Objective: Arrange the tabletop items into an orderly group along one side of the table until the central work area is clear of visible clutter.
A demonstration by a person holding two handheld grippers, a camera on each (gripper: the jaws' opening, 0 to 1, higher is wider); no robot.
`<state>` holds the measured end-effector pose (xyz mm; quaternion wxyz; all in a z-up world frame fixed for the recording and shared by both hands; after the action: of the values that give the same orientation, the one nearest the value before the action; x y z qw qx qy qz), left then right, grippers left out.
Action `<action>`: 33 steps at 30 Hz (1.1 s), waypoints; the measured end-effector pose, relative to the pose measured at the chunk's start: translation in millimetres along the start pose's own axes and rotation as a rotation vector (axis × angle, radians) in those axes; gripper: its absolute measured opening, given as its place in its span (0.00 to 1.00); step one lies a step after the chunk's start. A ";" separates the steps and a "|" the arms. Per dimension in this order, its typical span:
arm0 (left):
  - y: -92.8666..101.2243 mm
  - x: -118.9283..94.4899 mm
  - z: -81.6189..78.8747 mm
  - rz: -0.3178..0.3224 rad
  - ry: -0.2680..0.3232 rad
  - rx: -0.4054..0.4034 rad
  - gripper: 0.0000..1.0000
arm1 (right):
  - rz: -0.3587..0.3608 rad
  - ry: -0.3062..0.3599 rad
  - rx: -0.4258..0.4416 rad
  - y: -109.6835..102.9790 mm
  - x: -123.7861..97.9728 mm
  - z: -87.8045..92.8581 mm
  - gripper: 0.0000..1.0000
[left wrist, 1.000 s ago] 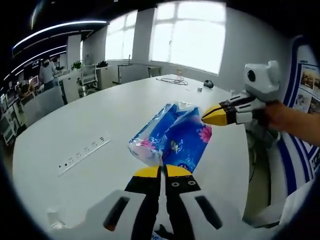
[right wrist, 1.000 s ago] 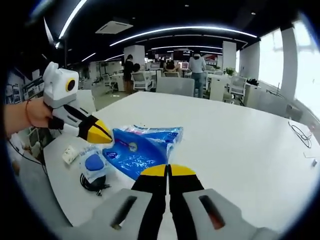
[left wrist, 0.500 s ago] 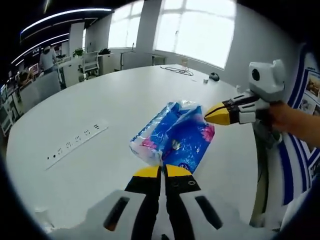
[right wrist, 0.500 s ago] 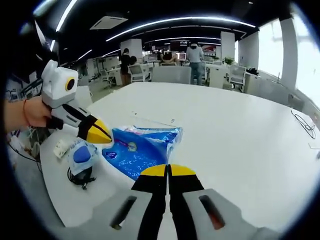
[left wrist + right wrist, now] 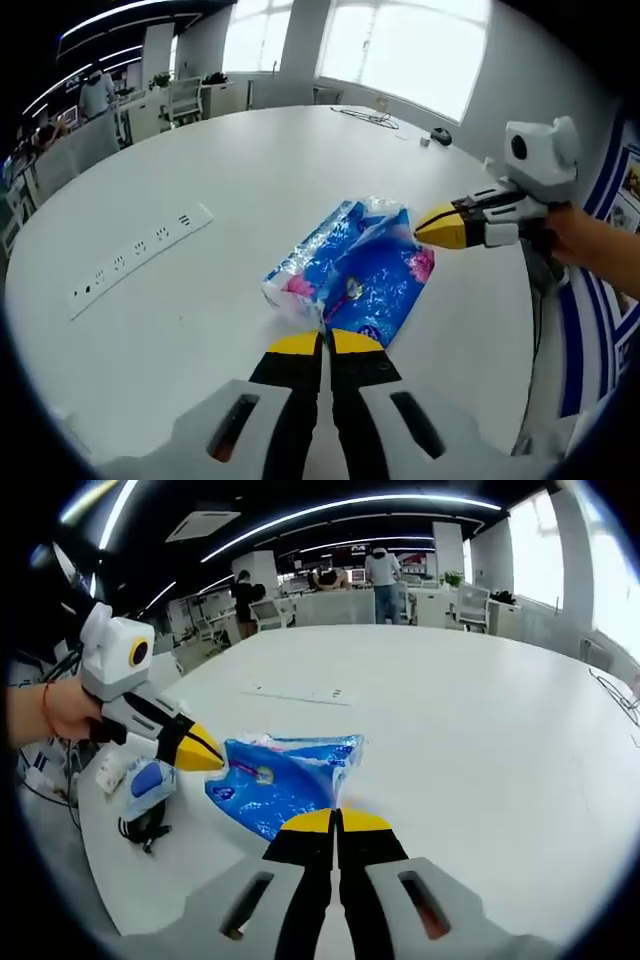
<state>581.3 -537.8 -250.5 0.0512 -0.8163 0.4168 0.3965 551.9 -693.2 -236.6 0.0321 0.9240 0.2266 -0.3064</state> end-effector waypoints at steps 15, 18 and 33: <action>-8.3 22.6 11.2 -0.030 -0.042 -0.025 0.00 | -0.001 -0.017 0.084 8.7 16.7 21.0 0.00; -9.9 24.7 12.1 -0.035 -0.046 -0.039 0.00 | 0.000 -0.024 0.085 8.3 20.3 23.6 0.00; -13.0 35.1 23.8 -0.033 -0.090 -0.054 0.01 | 0.006 -0.062 0.094 8.5 29.3 33.4 0.00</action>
<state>588.1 -542.0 -294.1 0.0541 -0.8056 0.3898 0.4429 558.0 -695.8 -281.3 -0.0033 0.9151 0.2083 -0.3452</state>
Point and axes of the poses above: the point that each gripper's makers call its tool centre point, and the gripper's own axes: x roughly forward along the fingers, y roughly to its right, z roughly out of its underside, the point moved 4 cm from there along -x, roughly backward along the fingers, and after that the axes turned 4 degrees about -x, right-handed, at the moved point
